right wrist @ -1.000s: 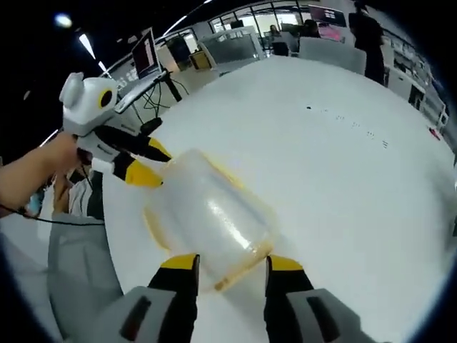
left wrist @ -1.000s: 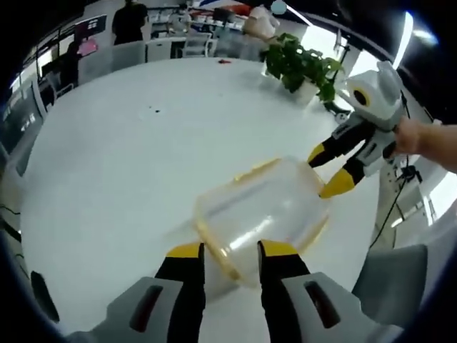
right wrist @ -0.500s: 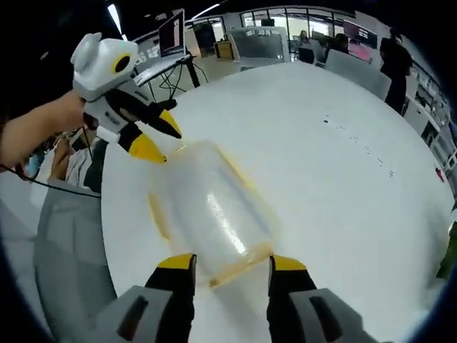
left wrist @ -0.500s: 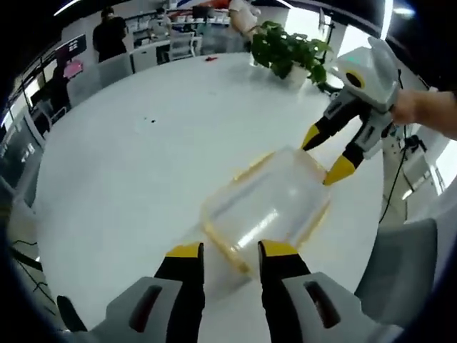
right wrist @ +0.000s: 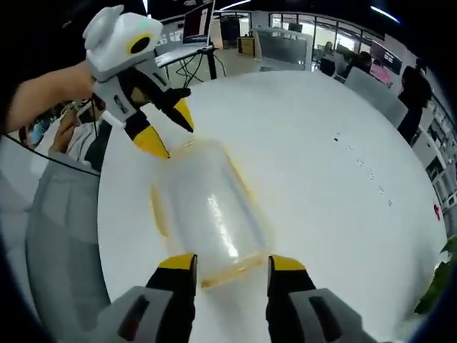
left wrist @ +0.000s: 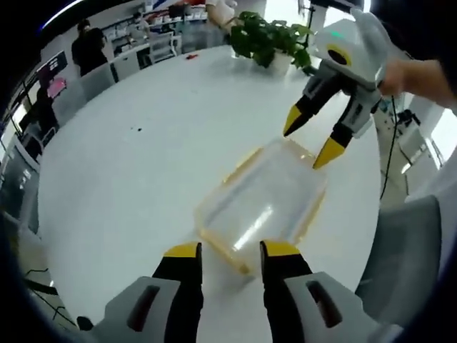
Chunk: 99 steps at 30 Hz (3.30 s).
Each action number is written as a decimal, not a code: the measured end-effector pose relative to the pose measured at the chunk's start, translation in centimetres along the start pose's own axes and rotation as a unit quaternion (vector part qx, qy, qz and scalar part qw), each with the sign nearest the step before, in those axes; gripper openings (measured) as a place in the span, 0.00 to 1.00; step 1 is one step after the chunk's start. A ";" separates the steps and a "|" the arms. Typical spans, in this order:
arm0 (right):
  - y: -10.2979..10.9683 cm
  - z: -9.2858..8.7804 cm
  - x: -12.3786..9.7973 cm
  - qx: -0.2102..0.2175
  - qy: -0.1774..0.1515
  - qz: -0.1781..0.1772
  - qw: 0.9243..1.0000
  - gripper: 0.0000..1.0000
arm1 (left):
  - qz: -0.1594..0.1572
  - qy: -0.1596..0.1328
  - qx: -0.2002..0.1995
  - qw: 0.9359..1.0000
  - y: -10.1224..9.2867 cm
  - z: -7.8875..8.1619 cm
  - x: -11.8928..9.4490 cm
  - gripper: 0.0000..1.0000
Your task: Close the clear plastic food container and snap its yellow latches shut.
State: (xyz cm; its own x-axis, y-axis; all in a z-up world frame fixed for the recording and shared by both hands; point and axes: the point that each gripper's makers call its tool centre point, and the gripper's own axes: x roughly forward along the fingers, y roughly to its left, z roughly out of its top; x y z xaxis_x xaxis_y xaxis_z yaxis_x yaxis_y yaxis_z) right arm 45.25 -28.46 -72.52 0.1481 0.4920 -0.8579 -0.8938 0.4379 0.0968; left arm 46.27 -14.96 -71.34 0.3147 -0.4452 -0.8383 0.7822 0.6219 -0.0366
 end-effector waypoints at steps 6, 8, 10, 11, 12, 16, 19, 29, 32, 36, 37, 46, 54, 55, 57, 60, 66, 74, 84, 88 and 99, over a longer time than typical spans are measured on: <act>0.2 0.4 0.2 -0.015 -0.003 0.006 1.000 0.36 | -0.004 0.008 0.032 0.999 0.0 0.5 0.1 0.36; 0.3 0.5 0.2 -0.021 -0.002 0.006 1.000 0.37 | -0.007 0.009 0.043 0.999 -0.2 0.8 0.1 0.35; 0.2 0.8 0.3 -0.025 -0.006 0.010 1.000 0.38 | -0.008 0.010 0.068 0.998 -0.3 1.1 0.0 0.33; 0.3 1.0 0.3 -0.028 -0.008 0.012 1.000 0.38 | -0.005 0.010 0.076 0.997 -0.2 1.3 0.0 0.33; 0.3 1.2 0.3 -0.032 -0.011 0.012 0.999 0.38 | -0.004 0.006 0.084 0.996 -0.3 1.6 0.1 0.34; 0.7 2.0 0.4 -0.052 -0.020 0.019 0.998 0.36 | -0.013 0.008 0.131 0.991 -1.0 2.0 0.3 0.35; 1.0 2.3 0.6 -0.068 -0.020 0.021 0.997 0.35 | -0.014 0.018 0.160 0.987 -1.3 2.1 0.5 0.33; 1.5 2.8 1.1 -0.100 -0.019 0.030 0.994 0.33 | -0.028 0.021 0.191 0.981 -2.6 2.8 1.1 0.34; 1.7 3.0 1.2 -0.104 -0.022 0.033 0.994 0.33 | -0.032 0.021 0.201 0.979 -3.0 3.1 1.3 0.35; 1.9 3.3 1.4 -0.110 -0.026 0.037 0.993 0.33 | -0.041 0.018 0.202 0.978 -3.3 3.3 1.8 0.37; 2.0 3.4 1.5 -0.112 -0.026 0.039 0.993 0.33 | -0.043 0.017 0.207 0.977 -3.5 3.3 1.9 0.37; 2.7 4.5 2.2 -0.132 -0.046 0.054 0.989 0.30 | -0.055 0.011 0.222 0.973 -4.3 3.8 2.5 0.37; 2.7 5.0 2.6 -0.139 -0.049 0.057 0.987 0.30 | -0.060 0.017 0.218 0.974 -4.4 3.5 2.9 0.38; 2.6 5.0 2.7 -0.140 -0.048 0.057 0.987 0.30 | -0.060 0.016 0.217 0.974 -4.5 3.5 2.9 0.38; 2.3 5.0 2.7 -0.138 -0.047 0.056 0.988 0.30 | -0.061 0.015 0.218 0.974 -4.5 3.5 3.0 0.39; 2.0 5.0 2.7 -0.132 -0.049 0.055 0.988 0.30 | -0.061 0.015 0.216 0.974 -4.6 3.6 3.0 0.39; 1.6 5.4 2.5 -0.136 -0.050 0.052 0.988 0.30 | -0.063 0.014 0.219 0.974 -5.2 3.5 2.9 0.40; 0.8 5.5 2.7 -0.131 -0.048 0.052 0.989 0.33 | -0.064 0.010 0.215 0.975 -5.9 3.1 2.8 0.42; 0.4 5.5 3.2 -0.126 -0.040 0.060 0.989 0.36 | -0.068 0.011 0.208 0.976 -6.6 2.1 2.7 0.46; 0.4 5.5 3.5 -0.127 -0.037 0.065 0.989 0.37 | -0.067 0.018 0.220 0.973 -7.2 1.5 2.9 0.49; 0.9 6.1 4.2 -0.131 -0.028 0.096 0.986 0.37 | -0.042 0.014 0.252 0.967 -7.1 1.4 3.4 0.49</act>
State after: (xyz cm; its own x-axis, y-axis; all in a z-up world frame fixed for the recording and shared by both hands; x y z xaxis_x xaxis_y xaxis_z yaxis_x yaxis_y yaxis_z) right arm 47.69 -21.42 -72.91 -0.0173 0.5901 -0.8072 -0.9853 0.1270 0.1139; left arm 42.55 -21.80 -73.11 0.2304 -0.4585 -0.8583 0.9691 0.1880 0.1597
